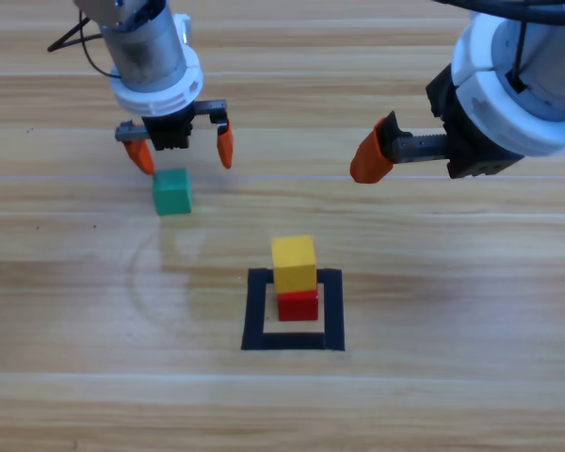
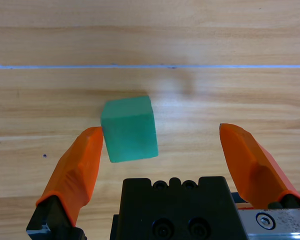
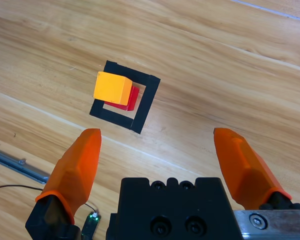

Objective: Stack the blocks in the rectangular block: red at the bottom, yellow in the middle, green on top

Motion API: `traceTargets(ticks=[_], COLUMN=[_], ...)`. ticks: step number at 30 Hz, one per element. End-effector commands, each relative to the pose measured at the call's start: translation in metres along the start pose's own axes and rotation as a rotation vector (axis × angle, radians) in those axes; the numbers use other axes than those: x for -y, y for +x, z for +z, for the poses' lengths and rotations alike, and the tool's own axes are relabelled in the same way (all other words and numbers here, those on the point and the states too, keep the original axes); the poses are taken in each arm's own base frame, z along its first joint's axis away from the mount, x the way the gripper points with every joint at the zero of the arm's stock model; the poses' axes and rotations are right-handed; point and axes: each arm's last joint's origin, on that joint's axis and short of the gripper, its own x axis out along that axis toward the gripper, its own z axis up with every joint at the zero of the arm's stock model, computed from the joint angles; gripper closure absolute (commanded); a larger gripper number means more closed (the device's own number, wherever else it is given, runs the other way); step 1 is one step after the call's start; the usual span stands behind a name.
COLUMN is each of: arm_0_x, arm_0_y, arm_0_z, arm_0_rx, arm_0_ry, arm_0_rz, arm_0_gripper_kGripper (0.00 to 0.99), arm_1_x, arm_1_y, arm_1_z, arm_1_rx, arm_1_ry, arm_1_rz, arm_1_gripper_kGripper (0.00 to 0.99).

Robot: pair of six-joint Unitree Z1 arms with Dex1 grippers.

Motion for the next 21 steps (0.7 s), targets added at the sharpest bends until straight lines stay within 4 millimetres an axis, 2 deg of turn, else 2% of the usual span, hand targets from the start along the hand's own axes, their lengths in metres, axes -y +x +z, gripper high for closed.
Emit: traceTargets(ticks=[1,21], arm_0_x=[-0.011,-0.001], arm_0_y=[0.034,0.065], arm_0_z=[0.002,-0.008], arm_0_rx=[-0.073,-0.113], arm_0_ry=[-0.051,-0.167], arm_0_rz=[0.074,0.152], arm_0_gripper_kGripper=[0.0,0.0], arm_1_x=[0.008,0.008], arm_1_y=[0.023,0.025], arm_1_z=[0.001,0.001], arm_1_rx=[-0.031,-0.034], arm_1_ry=[0.013,0.013], arm_1_rz=[-0.025,-0.025], arm_1_gripper_kGripper=[0.0,0.0])
